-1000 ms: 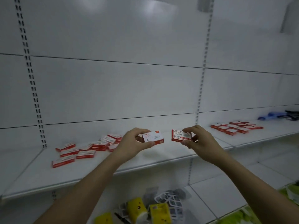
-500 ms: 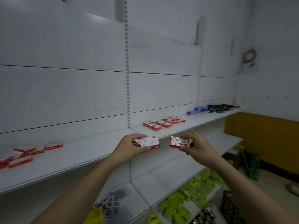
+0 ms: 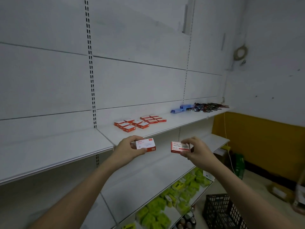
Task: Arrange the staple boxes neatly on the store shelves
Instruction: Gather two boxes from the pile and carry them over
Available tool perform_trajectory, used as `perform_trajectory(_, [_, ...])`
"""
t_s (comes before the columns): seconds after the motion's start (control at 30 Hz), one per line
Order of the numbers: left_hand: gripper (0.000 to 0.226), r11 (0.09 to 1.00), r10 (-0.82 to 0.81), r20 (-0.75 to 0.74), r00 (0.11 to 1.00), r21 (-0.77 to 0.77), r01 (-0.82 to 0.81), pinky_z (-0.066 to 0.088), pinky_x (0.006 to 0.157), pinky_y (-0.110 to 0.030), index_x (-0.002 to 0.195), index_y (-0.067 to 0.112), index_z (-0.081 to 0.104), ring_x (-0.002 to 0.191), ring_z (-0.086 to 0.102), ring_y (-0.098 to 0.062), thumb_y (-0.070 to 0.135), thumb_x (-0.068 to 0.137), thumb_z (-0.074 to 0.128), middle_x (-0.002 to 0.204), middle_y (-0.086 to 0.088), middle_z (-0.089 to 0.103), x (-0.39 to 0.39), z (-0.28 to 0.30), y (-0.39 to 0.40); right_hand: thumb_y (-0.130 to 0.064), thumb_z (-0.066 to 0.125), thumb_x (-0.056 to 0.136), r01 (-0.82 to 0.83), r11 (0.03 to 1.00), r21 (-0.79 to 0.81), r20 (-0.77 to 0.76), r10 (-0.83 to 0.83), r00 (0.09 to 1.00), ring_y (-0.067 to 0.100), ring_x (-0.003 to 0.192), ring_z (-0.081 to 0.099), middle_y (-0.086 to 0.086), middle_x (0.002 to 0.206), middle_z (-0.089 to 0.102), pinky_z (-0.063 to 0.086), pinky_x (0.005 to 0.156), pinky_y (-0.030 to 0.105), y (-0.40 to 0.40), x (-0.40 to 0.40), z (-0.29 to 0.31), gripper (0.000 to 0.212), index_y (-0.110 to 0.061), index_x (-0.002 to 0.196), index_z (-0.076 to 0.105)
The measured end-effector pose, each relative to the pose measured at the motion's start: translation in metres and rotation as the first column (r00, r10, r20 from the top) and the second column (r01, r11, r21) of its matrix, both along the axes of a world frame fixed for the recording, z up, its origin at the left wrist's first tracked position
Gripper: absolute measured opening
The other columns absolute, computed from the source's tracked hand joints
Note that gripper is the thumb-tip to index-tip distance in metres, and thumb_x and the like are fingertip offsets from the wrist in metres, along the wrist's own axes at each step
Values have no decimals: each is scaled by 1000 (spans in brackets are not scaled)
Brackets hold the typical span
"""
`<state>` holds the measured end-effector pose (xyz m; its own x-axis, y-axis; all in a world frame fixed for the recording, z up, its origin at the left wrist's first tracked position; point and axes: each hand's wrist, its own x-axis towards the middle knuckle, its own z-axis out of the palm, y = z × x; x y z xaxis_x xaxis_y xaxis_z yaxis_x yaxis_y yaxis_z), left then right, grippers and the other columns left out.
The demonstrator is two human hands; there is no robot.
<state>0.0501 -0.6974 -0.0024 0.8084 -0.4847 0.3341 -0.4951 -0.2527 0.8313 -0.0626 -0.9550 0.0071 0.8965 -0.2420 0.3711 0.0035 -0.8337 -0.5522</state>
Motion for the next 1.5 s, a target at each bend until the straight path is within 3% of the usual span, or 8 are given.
perform_trajectory(0.1, [38, 998, 59, -38, 998, -21, -60, 58, 79, -27, 121, 19, 59, 112, 59, -17, 19, 84, 71, 121, 1, 62, 33, -11, -32, -21, 70, 86, -16, 999, -37, -57, 14, 998, 14, 92, 59, -6, 111, 50, 52, 74, 22, -37, 35, -10, 40, -18, 124, 58])
perform_trajectory(0.2, [37, 993, 108, -57, 992, -46, -111, 55, 71, -20, 120, 18, 59, 108, 60, -17, 18, 85, 71, 122, 0, 62, 60, -19, -61, -22, 70, 86, -24, 999, -48, -85, 20, 996, 13, 89, 59, -7, 110, 49, 48, 69, 18, -72, 68, -15, 41, -17, 125, 58])
perform_trajectory(0.5, [35, 961, 275, -15, 961, 28, -275, 51, 64, -15, 117, 24, 58, 101, 58, -10, 25, 84, 72, 112, 8, 58, 120, -17, -102, -22, 70, 85, -148, 989, 4, -70, 148, 987, 16, 93, 61, -3, 115, 53, 53, 83, 33, -127, 172, -18, 41, -19, 124, 58])
perform_trajectory(0.6, [42, 926, 377, -30, 926, 39, -376, 55, 74, -21, 121, 22, 58, 98, 58, -9, 25, 82, 73, 114, 6, 58, 134, -20, -104, -21, 70, 85, -239, 971, 31, -48, 240, 970, 17, 98, 60, -3, 120, 49, 56, 82, 33, -132, 216, -17, 43, -18, 126, 56])
perform_trajectory(0.8, [44, 835, 548, 1, 836, 53, -547, 45, 67, -8, 124, 19, 57, 98, 57, -5, 25, 83, 73, 118, 5, 59, 152, -28, -114, -25, 70, 85, -429, 903, 4, -34, 429, 903, 18, 104, 58, -1, 128, 47, 54, 90, 37, -143, 302, -22, 45, -18, 127, 54])
perform_trajectory(1.17, [38, 646, 763, -35, 645, 44, -762, 46, 61, -7, 120, 23, 60, 83, 60, -8, 19, 84, 71, 111, 0, 61, 164, -37, -147, -25, 69, 86, -567, 822, -45, -112, 560, 821, 18, 103, 53, 4, 123, 54, 38, 85, 22, -179, 392, -28, 41, -12, 123, 59])
perform_trajectory(1.27, [35, 640, 765, -17, 644, 134, -757, 47, 68, -14, 113, 29, 61, 90, 60, -14, 21, 81, 73, 112, 3, 61, 168, -39, -146, -21, 69, 87, -580, 814, 2, -154, 574, 805, 20, 107, 56, 5, 127, 54, 43, 86, 23, -180, 407, -34, 41, -14, 125, 57])
perform_trajectory(1.5, [26, 619, 732, 115, 672, 300, -726, 44, 96, -26, 107, 29, 65, 110, 52, -6, 30, 82, 72, 119, 12, 54, 189, -30, -138, -22, 65, 88, -578, 816, -9, -109, 574, 812, 23, 117, 52, 6, 128, 52, 42, 101, 32, -166, 426, -43, 32, -19, 120, 61])
